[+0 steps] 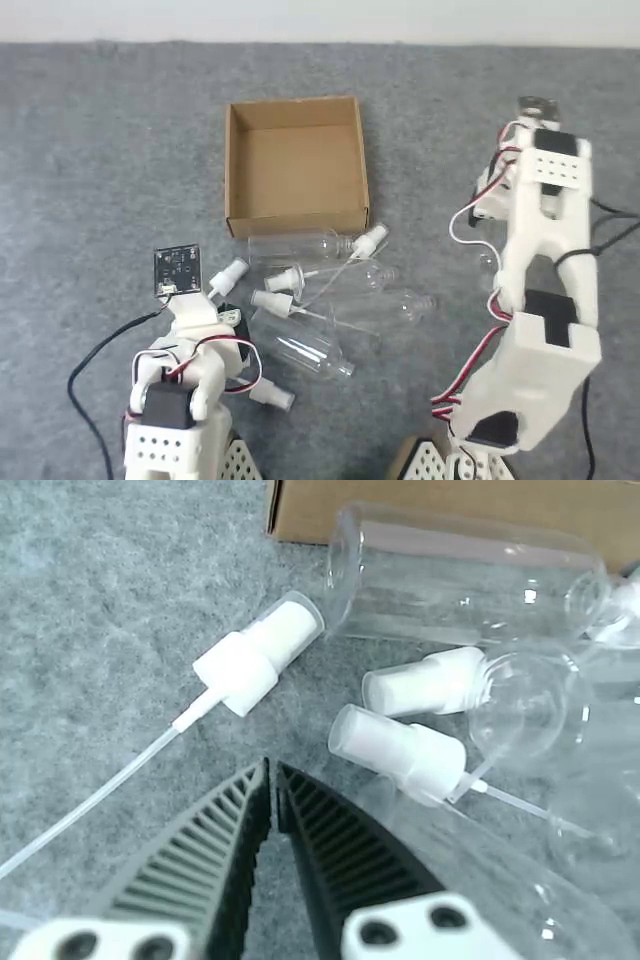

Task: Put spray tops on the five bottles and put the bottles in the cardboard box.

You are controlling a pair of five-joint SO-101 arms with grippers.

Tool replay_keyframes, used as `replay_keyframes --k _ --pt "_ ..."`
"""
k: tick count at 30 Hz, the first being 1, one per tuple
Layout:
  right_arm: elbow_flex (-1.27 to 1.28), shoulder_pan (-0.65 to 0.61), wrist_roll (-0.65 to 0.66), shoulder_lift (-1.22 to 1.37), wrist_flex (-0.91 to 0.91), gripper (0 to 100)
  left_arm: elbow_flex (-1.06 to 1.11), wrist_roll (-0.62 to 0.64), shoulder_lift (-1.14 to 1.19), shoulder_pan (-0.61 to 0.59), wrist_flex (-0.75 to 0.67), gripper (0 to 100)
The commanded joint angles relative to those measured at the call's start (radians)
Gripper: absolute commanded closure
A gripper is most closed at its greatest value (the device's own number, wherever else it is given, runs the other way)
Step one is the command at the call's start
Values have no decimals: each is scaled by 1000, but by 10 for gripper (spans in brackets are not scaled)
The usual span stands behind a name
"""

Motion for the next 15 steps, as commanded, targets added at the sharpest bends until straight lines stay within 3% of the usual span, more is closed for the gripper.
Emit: replay_keyframes --k 1,8,15 --pt "-63 38 -18 -27 18 991 -10 -5 -18 -3 5 988" --pt "-66 45 -52 -24 102 991 -10 -5 -18 -3 5 988" --pt "-61 59 -310 -16 110 991 -10 -5 -18 -3 5 988"
